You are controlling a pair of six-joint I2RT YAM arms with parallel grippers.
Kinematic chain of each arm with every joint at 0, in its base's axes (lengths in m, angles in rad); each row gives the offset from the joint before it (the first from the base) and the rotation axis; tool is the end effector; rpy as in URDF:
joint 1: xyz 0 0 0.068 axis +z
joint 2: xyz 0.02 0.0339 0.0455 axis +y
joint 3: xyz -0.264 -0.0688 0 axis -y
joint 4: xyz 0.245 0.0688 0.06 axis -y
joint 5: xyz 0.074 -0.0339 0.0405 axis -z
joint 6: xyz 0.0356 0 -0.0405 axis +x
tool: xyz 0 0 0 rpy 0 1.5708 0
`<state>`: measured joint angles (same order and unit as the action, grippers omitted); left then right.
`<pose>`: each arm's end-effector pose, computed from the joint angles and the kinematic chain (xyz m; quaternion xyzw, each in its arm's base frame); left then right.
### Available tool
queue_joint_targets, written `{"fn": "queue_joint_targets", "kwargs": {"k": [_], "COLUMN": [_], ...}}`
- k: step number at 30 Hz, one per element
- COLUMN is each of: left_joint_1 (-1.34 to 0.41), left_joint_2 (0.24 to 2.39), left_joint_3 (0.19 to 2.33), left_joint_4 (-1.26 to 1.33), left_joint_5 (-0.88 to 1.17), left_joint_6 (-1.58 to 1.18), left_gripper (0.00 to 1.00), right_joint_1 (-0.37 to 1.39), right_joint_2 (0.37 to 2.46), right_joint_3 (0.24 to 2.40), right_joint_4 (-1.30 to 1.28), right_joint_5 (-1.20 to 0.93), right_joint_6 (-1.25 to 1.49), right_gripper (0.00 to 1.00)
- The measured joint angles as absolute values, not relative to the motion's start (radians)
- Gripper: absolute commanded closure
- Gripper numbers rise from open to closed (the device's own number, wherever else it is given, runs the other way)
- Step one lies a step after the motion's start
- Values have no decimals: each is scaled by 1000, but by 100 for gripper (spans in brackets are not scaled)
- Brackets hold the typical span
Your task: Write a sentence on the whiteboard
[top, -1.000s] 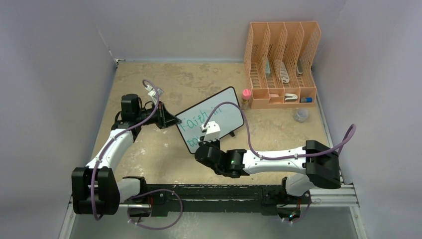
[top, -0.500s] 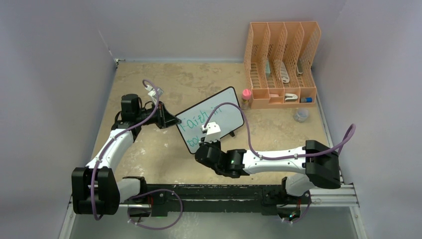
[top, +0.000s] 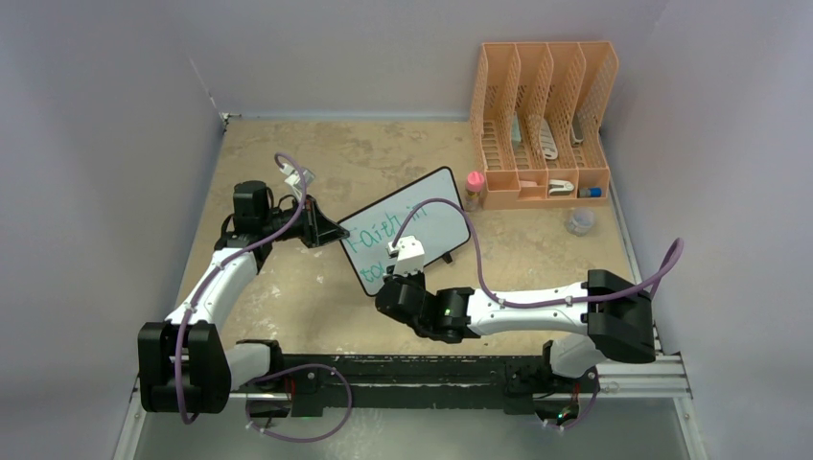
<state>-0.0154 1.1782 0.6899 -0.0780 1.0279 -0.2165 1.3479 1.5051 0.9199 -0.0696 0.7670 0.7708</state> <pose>0.2410 -0.0342 0.2459 0.1589 0.7832 -0.4765 0.3665 0.0946 0.3057 0.2309 -0.0781 0.8445 0.1933 0.4933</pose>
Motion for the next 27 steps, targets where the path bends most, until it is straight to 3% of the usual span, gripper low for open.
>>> {"fn": "queue_joint_targets", "kwargs": {"k": [27], "left_joint_1": [-15], "left_joint_2": [1178], "left_joint_3": [691], "left_joint_4": [-80], "left_joint_5": [1028], "left_joint_6": [-216], "left_gripper": [100], "right_joint_1": [1348], "right_joint_2": [1505], "right_joint_3": [920], "right_joint_4": [-67], "right_joint_5": [767], "right_joint_6": [760], "right_gripper": [100]}}
